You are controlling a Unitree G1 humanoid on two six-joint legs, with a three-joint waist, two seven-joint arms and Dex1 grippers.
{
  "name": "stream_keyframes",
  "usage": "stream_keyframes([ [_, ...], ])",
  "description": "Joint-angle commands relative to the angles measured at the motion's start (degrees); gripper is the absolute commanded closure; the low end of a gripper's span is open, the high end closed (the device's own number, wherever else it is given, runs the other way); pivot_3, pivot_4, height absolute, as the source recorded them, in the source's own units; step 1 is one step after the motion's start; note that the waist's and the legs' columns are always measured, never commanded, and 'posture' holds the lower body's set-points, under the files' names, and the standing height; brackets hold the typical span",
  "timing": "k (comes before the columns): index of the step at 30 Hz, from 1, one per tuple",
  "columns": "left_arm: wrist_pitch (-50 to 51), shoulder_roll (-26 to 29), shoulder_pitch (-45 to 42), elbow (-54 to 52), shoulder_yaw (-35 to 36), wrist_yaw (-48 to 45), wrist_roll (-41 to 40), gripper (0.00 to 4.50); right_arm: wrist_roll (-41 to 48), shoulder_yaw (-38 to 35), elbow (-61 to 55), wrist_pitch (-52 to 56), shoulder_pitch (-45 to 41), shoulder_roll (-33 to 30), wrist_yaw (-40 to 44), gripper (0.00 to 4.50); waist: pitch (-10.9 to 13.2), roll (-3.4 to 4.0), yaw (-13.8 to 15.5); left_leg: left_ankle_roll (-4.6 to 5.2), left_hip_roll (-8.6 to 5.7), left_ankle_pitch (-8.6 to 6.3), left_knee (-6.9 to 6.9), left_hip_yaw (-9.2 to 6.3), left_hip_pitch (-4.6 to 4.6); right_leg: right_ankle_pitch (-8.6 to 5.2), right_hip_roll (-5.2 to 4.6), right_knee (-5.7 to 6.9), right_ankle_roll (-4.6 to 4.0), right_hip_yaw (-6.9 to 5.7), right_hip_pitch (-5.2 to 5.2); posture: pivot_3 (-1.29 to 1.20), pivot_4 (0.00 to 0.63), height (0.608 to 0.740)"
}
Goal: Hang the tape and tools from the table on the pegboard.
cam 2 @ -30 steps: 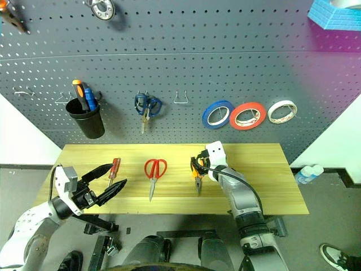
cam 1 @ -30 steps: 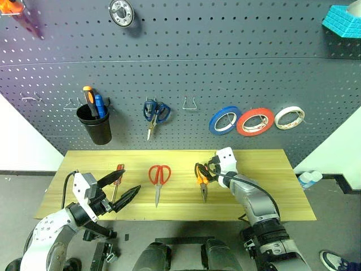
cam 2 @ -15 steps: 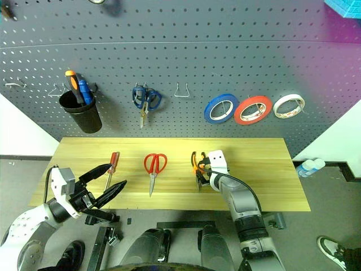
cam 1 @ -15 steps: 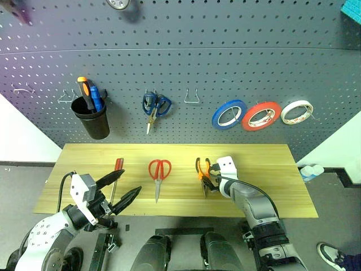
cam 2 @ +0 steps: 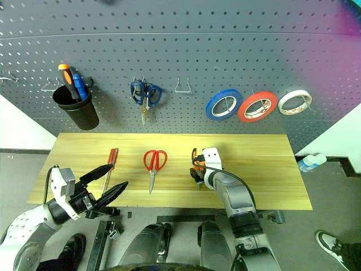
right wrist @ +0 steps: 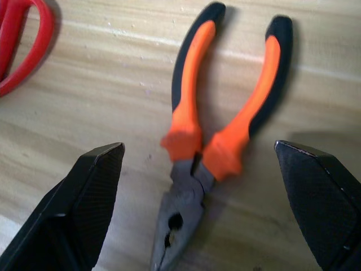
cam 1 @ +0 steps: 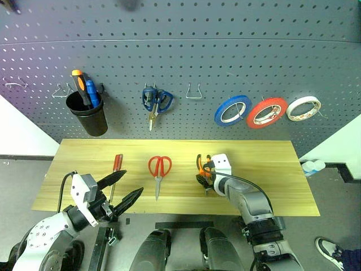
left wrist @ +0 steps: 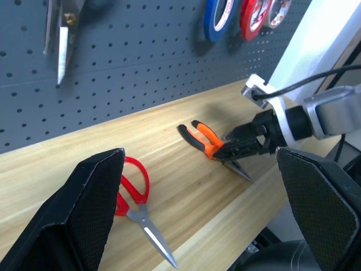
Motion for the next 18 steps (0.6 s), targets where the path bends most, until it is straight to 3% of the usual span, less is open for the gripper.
stream_keyframes([
  [1, -0.1, 0.1, -0.1, -1.6, 0.7, 0.5, -0.8, 0.00, 0.4, -0.3, -0.9, 1.2, -2.5, 1.5, -1.0, 0.03, 0.0, 0.00, 0.0, 0.00, 0.00, 0.00, -0.01, 0.00, -0.01, 0.00, 0.00, 0.00, 0.00, 0.00, -0.02, 0.10, 0.223, 0.740],
  [11, -0.6, -0.1, -0.1, -1.3, 0.2, 0.5, -0.5, 0.00, -3.3, 0.3, 5.6, 4.0, -7.5, 2.4, -7.0, 0.03, 0.0, 0.01, 0.0, 0.00, 0.00, 0.00, -0.05, 0.00, -0.02, 0.00, 0.00, -0.03, -0.01, -0.01, -0.04, 0.12, 0.222, 0.740],
  [18, -0.8, 0.0, 0.3, -1.4, 0.4, 0.5, -0.5, 0.00, -4.2, -0.4, 4.0, 6.5, -7.6, 5.0, -11.6, 0.03, 0.0, 0.02, -0.1, 0.00, 0.00, 0.00, -0.09, 0.00, -0.03, 0.00, 0.00, -0.02, -0.01, -0.01, -0.07, 0.12, 0.220, 0.740],
])
